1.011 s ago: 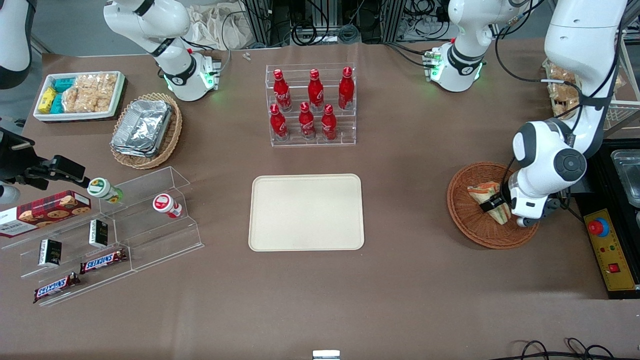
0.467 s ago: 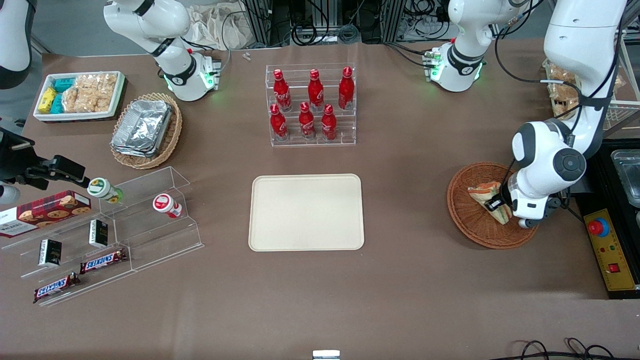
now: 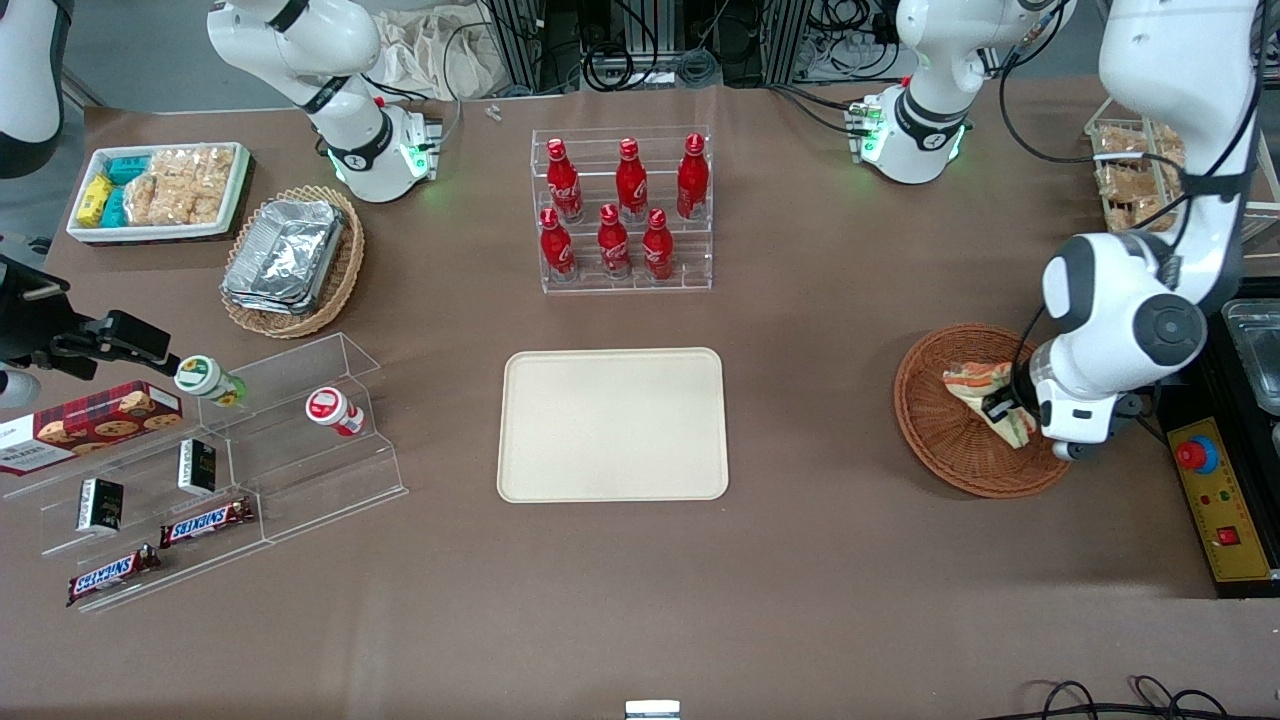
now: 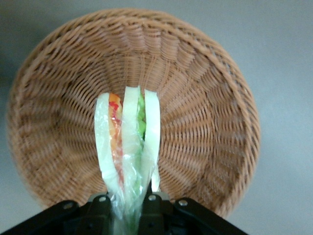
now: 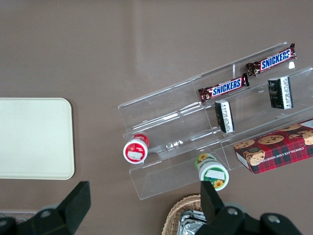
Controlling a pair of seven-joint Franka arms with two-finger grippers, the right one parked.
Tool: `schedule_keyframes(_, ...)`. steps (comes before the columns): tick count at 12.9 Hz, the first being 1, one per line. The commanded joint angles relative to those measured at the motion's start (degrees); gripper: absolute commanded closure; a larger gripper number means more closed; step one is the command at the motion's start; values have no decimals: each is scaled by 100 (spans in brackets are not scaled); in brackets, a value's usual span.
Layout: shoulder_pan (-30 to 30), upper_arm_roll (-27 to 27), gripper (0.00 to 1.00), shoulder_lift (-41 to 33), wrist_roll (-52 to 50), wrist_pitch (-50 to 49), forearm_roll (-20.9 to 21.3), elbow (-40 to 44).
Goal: Place sandwich from basket to tray
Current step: 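Lift the sandwich up out of the basket with the left gripper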
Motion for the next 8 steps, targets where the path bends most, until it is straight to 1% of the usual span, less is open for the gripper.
schedule_keyframes(1, -41, -290, 91, -139, -141, -1829, 15, 1323)
schedule_keyframes(3, -41, -379, 90, -121, -141, -2624, -28, 2107)
schedule_keyframes(4, -67, -440, 90, -95, -133, -2740, -37, 2310)
schedule_keyframes(6, -181, -616, 90, -86, -80, -2828, -46, 2339)
schedule_keyframes(8, -540, -932, 90, 36, -211, -2820, 6, 2391)
